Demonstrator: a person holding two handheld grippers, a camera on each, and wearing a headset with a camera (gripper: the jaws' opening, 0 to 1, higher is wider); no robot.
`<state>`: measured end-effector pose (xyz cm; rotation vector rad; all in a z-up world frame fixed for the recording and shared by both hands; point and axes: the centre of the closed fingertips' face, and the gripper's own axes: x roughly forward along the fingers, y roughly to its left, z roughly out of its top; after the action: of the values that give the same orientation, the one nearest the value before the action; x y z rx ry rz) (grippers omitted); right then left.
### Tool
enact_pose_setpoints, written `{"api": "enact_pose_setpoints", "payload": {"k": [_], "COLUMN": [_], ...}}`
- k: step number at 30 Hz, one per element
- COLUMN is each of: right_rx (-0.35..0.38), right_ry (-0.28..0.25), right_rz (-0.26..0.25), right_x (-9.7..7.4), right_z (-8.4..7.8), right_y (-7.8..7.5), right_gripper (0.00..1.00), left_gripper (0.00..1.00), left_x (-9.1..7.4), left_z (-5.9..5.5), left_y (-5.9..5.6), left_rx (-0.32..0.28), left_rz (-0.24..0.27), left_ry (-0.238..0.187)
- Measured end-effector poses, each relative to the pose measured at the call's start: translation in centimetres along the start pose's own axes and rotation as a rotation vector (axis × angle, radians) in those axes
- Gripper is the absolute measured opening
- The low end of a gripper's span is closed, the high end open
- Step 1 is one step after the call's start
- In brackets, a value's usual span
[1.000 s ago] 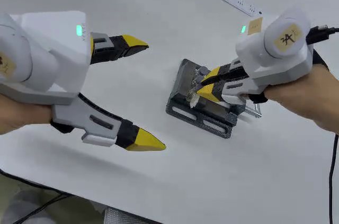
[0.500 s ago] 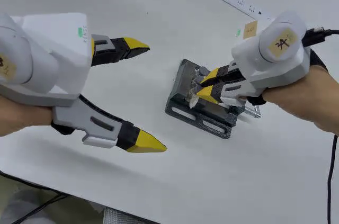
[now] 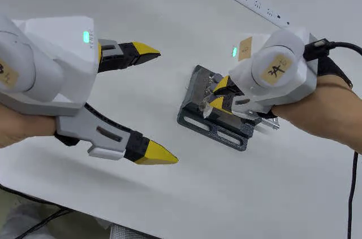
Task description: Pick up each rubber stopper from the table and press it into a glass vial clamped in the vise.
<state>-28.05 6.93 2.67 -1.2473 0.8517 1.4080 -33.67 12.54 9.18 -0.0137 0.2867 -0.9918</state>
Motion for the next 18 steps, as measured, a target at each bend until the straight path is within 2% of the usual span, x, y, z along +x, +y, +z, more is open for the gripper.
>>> {"api": "enact_pose_setpoints", "payload": {"k": [10, 18], "right_rx": [-0.013, 0.001], "right_ry": [0.028, -0.004], "right_rz": [-0.007, -0.039], "right_x": [0.25, 0.14], "right_z": [-0.03, -0.04], "right_y": [-0.09, 0.02], "right_gripper": [0.02, 0.05], "left_gripper": [0.97, 0.96], "left_x": [0.3, 0.13], "left_z": [-0.01, -0.03], "left_y": [-0.11, 0.14], "left_rx": [-0.001, -0.001], "left_rz": [-0.002, 0.004], "left_ry": [-0.003, 0.0]}}
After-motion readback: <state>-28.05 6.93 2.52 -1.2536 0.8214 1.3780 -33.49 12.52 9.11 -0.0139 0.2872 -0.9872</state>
